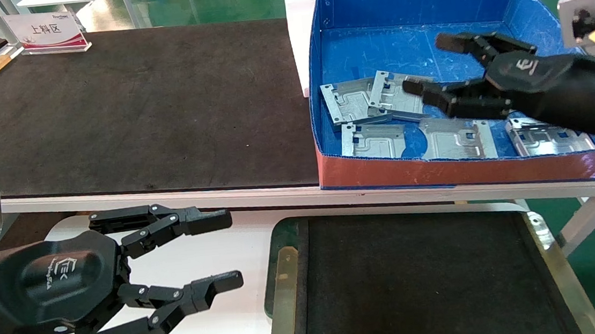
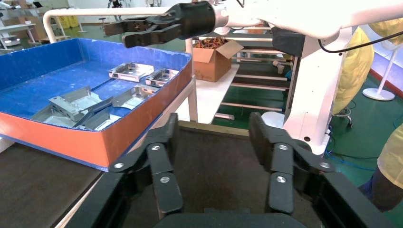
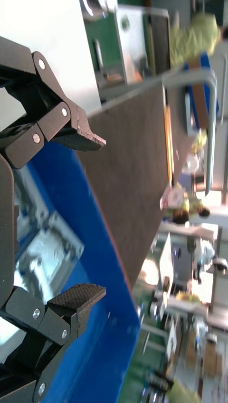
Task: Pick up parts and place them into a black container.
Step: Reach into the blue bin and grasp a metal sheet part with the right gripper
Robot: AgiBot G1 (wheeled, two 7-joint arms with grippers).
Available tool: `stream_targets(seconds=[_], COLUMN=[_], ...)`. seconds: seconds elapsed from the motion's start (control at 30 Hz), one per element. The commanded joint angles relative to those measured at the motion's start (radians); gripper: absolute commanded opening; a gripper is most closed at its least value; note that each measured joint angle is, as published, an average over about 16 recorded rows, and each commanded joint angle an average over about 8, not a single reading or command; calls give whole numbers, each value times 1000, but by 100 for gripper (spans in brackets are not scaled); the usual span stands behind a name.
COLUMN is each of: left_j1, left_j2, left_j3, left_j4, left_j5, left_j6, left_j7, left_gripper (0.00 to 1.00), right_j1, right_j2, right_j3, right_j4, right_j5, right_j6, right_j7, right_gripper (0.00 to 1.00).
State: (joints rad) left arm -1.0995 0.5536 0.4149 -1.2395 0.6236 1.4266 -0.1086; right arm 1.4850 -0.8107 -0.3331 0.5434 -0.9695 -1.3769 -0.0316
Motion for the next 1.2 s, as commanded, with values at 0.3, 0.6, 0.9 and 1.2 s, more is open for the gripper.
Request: stream_targets(seconds=[0.3,0.6,0.9,1.2], left_j1=[0,0,0,0], left_j2=[0,0,0,0], left_j3=[0,0,0,0], left_j4=[0,0,0,0], left_j5=[0,0,0,0], left_j6=[0,0,0,0], left_j7=[0,0,0,0], left_gripper=[100,100,100,100], right_j1=[173,280,335,354], right_j2=[-49,-81,-110,-142], right_j3=[-38,-80,-116,-148], right_j4=[-281,-443,-543,-606], right_j5=[-98,-172,-224,-270], right_j6=[90,200,294,395], right_j7=[-128,-91,24,148], right_gripper=[100,100,100,100])
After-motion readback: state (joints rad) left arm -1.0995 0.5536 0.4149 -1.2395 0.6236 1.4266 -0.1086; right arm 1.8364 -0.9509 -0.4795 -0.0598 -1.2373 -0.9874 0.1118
